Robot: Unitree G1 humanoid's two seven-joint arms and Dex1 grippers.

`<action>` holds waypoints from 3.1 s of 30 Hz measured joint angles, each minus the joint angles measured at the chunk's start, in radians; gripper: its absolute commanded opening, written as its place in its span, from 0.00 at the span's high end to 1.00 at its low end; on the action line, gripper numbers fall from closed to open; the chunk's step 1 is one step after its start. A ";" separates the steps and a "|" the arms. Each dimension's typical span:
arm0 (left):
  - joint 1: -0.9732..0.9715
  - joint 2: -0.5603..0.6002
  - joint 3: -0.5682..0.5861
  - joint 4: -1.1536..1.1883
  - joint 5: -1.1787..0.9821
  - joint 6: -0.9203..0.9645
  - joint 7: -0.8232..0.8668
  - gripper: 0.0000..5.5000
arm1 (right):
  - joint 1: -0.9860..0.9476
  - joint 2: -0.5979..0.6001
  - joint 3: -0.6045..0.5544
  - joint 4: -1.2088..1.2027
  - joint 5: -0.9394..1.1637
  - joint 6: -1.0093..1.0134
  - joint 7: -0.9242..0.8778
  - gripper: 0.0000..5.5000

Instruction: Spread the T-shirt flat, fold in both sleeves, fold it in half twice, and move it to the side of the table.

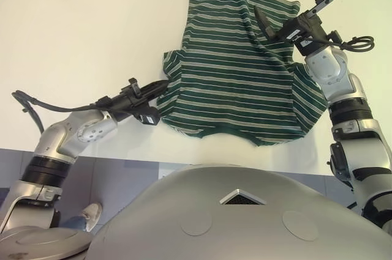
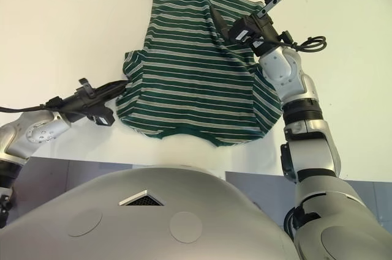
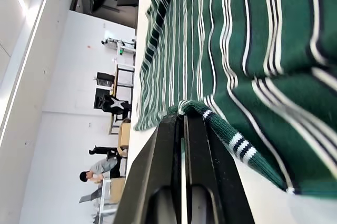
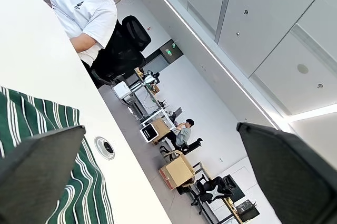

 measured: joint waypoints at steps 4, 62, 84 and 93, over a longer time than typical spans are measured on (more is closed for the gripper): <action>-0.064 -0.072 -0.030 0.011 0.009 0.006 -0.001 1.00 | 0.000 0.000 -0.001 0.002 0.000 0.000 0.000 0.02; -0.086 -0.277 -0.096 -0.005 -0.028 0.096 -0.045 0.02 | 0.834 -0.666 -0.317 -0.412 0.273 0.216 0.645 0.02; -0.087 -0.292 -0.096 0.002 0.009 0.096 -0.019 0.02 | 0.745 -0.602 -0.261 -0.358 0.214 0.198 0.627 0.69; -0.087 -0.291 -0.096 0.002 0.010 0.097 -0.019 0.02 | 0.748 -0.589 -0.235 -0.370 0.206 0.197 0.636 0.99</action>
